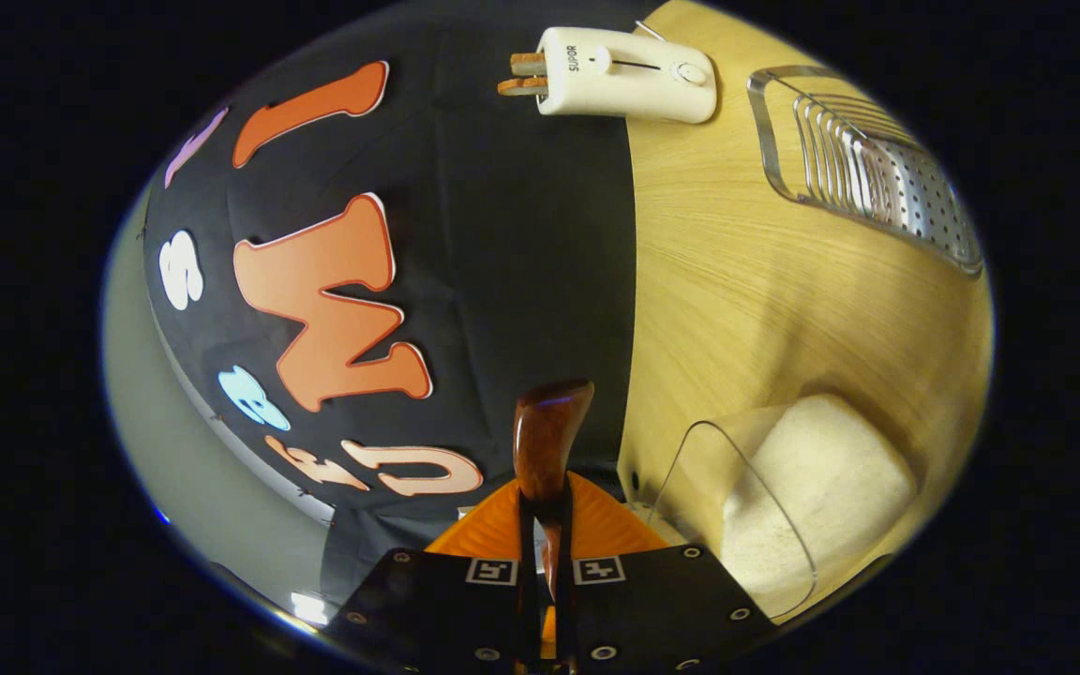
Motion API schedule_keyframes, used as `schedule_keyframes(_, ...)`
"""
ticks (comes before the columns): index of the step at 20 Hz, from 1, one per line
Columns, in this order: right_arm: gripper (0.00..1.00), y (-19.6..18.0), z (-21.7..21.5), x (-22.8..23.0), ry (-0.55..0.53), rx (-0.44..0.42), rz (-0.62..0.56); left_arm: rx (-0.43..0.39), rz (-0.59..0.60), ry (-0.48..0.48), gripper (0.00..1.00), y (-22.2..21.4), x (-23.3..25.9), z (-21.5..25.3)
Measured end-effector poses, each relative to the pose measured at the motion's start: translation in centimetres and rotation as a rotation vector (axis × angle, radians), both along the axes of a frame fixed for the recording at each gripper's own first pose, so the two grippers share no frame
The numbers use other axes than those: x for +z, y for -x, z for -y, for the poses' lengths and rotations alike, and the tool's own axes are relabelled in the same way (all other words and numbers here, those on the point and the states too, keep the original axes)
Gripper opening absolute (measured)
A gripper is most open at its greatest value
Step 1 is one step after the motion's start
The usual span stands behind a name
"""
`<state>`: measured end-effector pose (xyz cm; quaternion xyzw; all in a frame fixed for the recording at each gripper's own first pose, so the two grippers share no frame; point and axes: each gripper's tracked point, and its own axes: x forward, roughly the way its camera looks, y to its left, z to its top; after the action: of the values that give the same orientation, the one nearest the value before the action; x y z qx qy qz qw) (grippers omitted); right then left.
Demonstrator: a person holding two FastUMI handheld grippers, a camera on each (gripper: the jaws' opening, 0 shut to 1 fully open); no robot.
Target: Close the left gripper, press the button to open the rice cooker; take a wooden spoon from the chopstick holder with the right hand, scoop a spoonful of rice and pour it into the rice cooker, then put the wooden spoon back into the chopstick holder.
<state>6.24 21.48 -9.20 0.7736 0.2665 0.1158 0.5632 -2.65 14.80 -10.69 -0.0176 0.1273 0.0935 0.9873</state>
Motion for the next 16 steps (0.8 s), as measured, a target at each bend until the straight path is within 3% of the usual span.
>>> schedule_keyframes(2, 0.07, 0.0, -1.2, 0.9, -0.036, 0.037, 0.009, 0.006, 0.001, 0.003, 0.69, 0.2, 0.1, -0.3)
schedule_keyframes(7, 0.07, -1.6, -2.5, 2.0, -0.007, 0.029, 0.012, 0.038, 0.02, 0.012, 0.69, 1.0, 0.7, -2.0)
schedule_keyframes(16, 0.07, -5.7, -9.6, 9.4, 0.046, 0.072, 0.117, 0.102, 0.038, 0.014, 0.69, 2.9, 1.4, -5.8)
